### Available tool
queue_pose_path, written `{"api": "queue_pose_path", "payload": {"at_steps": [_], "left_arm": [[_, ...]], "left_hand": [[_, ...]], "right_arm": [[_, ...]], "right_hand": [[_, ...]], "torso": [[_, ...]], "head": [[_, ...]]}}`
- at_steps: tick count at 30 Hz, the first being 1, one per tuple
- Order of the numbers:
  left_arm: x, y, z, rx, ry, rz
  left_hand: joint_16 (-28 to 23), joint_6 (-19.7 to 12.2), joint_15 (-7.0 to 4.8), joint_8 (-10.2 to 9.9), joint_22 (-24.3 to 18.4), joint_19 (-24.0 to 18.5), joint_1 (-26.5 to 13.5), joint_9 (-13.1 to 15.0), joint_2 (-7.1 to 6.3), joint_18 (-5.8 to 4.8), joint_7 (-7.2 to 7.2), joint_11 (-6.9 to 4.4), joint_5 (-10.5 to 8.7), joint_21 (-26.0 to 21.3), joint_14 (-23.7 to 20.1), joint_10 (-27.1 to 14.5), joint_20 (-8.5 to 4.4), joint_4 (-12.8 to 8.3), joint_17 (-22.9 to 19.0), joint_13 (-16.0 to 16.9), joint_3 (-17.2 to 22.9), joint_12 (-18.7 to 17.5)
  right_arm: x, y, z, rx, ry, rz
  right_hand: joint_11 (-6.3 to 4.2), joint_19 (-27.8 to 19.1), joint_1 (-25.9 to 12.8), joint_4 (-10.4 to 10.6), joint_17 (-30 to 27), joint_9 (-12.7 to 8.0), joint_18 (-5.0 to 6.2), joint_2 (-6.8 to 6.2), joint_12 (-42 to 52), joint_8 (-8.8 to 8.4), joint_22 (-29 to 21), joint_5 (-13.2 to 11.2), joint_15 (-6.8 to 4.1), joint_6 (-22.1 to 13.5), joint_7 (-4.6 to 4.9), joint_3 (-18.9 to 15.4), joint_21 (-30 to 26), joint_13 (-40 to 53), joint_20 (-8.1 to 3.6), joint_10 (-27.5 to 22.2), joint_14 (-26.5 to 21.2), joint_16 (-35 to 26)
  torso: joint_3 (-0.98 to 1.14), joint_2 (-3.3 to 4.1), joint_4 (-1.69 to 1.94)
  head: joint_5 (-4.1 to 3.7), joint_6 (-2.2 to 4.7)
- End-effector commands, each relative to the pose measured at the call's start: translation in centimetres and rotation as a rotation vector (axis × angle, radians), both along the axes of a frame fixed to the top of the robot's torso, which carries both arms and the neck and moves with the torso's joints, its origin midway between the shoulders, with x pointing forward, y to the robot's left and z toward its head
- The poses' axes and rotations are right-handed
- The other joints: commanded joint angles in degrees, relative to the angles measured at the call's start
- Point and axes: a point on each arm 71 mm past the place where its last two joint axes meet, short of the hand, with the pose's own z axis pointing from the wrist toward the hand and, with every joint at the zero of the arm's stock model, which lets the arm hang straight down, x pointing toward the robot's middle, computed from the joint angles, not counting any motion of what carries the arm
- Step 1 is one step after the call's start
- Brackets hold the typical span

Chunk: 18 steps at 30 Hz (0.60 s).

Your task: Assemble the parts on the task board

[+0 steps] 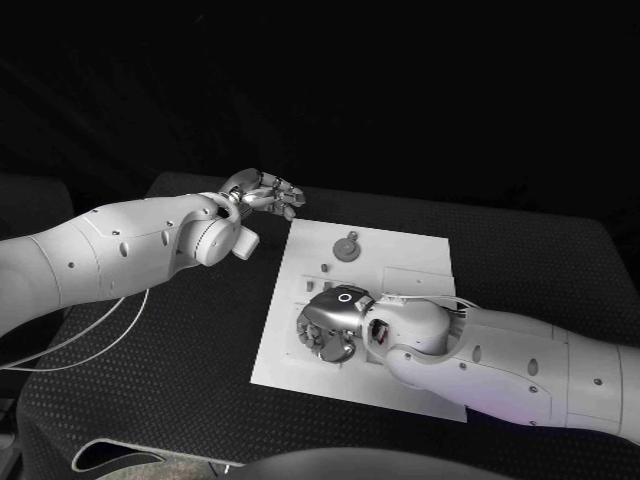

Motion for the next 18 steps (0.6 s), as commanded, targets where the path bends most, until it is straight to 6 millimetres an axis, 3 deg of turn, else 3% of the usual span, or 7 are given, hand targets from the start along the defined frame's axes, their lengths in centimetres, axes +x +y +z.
{"api": "queue_pose_path", "payload": {"at_steps": [1,11,18], "left_arm": [[0.01,-0.23,0.21,-0.011,-0.005,-0.016],[-0.02,-0.12,0.20,-0.010,-0.003,-0.015],[-0.01,-0.05,0.19,-0.010,-0.002,-0.015]], "left_hand": [[-0.22,-0.39,0.00,0.21,0.06,0.47,-0.45,-0.06,0.08,1.03,-0.08,-0.09,0.17,-0.20,0.48,-0.32,-0.07,0.38,0.07,-0.08,0.01,-0.39],[-0.25,-0.40,0.01,0.22,0.07,0.47,-0.47,-0.07,0.07,1.03,-0.08,-0.08,0.16,-0.22,0.48,-0.32,-0.07,0.40,0.11,-0.08,0.00,-0.39],[-0.27,-0.42,0.01,0.22,0.08,0.47,-0.50,-0.07,0.06,1.02,-0.07,-0.08,0.16,-0.24,0.47,-0.33,-0.06,0.43,0.13,-0.09,-0.02,-0.40]], "right_arm": [[-0.50,0.00,-0.72,-0.037,0.034,0.025],[-0.06,-0.37,-0.74,-0.014,0.038,-0.004],[0.20,-0.63,-0.63,0.005,0.022,-0.023]], "right_hand": [[0.28,0.08,-0.16,0.04,-0.06,1.05,0.01,-0.14,-0.29,0.20,1.20,0.32,-0.05,0.24,0.05,0.12,0.31,-0.03,-0.28,-0.09,0.05,0.23],[0.82,-0.69,-2.71,0.18,-0.30,0.80,0.00,-2.63,-1.12,-0.94,1.15,0.32,0.47,-1.74,0.74,-1.42,0.19,0.23,0.13,-1.28,-0.71,0.01],[0.95,-0.75,-3.07,0.21,-0.36,0.59,0.01,-2.93,-1.37,-1.52,1.13,0.32,0.60,-2.71,1.16,-1.51,0.21,0.36,0.17,-1.56,-0.85,0.03]], "torso": [[0.04,0.01,0.00],[0.06,-0.01,-0.10],[0.14,0.04,-0.11]], "head": [[0.01,-0.06],[0.02,0.06],[0.00,0.10]]}}
